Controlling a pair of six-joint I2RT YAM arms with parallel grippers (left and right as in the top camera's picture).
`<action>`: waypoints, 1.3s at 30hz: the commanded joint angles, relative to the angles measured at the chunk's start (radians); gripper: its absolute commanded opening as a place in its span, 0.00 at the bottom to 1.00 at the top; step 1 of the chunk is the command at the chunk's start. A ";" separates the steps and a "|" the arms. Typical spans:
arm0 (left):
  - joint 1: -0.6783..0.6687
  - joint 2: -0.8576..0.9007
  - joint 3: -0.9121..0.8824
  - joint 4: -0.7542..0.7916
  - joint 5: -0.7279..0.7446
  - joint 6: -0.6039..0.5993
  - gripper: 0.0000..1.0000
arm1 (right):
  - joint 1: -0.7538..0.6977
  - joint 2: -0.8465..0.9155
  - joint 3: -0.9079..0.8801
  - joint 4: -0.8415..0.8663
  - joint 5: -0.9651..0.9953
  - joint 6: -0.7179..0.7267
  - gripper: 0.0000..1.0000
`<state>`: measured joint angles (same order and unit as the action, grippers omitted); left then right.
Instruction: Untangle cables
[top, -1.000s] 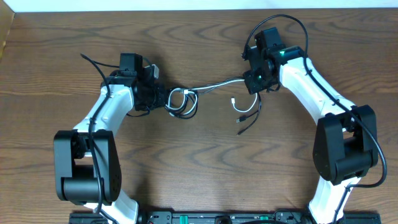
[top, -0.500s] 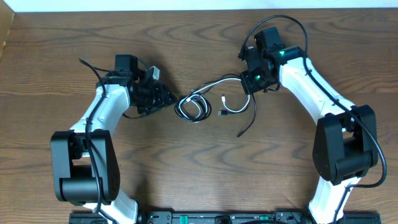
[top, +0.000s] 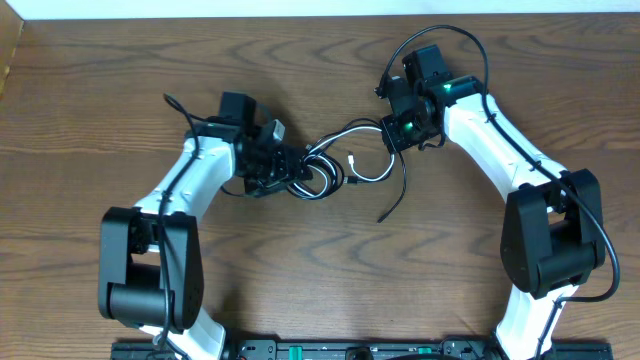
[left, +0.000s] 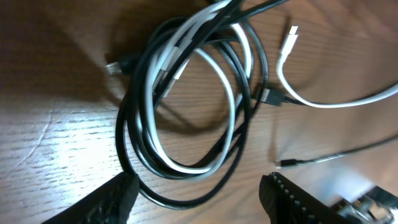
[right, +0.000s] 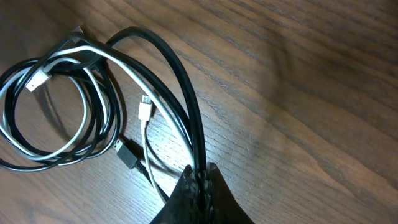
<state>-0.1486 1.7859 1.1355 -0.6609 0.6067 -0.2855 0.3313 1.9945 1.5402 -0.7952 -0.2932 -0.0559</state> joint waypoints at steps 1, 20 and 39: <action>-0.034 -0.001 -0.014 0.004 -0.114 -0.101 0.68 | 0.004 0.007 0.010 -0.001 -0.013 -0.001 0.01; -0.198 0.011 -0.079 0.072 -0.358 -0.372 0.66 | 0.004 0.007 0.010 -0.005 -0.013 0.000 0.01; 0.007 -0.134 -0.042 -0.089 -0.465 -0.111 0.07 | 0.003 0.006 0.010 0.010 0.032 0.033 0.01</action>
<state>-0.2165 1.7542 1.0473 -0.7296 0.1802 -0.4534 0.3340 1.9945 1.5402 -0.7937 -0.2962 -0.0360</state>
